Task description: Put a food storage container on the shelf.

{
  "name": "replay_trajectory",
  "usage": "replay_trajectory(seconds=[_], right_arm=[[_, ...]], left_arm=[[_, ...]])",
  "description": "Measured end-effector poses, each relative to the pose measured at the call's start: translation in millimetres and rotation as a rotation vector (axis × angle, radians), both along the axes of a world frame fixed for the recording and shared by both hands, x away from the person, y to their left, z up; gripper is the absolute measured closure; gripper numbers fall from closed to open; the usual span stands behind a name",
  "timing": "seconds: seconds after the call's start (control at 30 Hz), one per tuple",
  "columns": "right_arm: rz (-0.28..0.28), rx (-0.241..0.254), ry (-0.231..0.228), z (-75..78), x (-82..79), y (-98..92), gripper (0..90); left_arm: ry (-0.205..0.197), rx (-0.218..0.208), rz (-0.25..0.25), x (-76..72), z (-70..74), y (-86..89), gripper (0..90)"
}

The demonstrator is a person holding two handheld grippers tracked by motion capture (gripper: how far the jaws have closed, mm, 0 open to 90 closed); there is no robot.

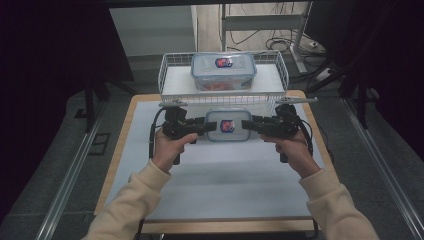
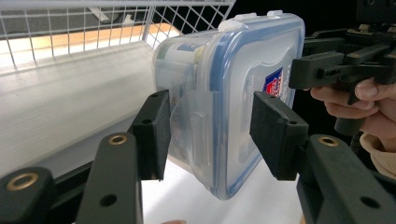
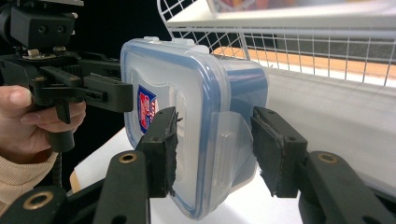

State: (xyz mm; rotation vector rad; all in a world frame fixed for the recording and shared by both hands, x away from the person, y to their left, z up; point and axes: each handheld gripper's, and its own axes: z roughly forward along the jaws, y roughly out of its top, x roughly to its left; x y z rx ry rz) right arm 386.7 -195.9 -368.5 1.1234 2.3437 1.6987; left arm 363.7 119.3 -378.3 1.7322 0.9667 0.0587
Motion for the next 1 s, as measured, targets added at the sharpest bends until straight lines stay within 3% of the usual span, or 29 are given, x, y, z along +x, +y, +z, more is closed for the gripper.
replay_trajectory(seconds=[0.73,1.0], right_arm=[[0.000,0.013,-0.038,38.5,18.1,3.1,51.7],[-0.001,0.008,-0.051,55.6,28.1,4.1,51.7]], left_arm=[[-0.043,0.027,-0.003,19.3,43.0,2.5,49.4],[-0.054,0.019,-0.005,30.1,58.3,3.4,49.4]])
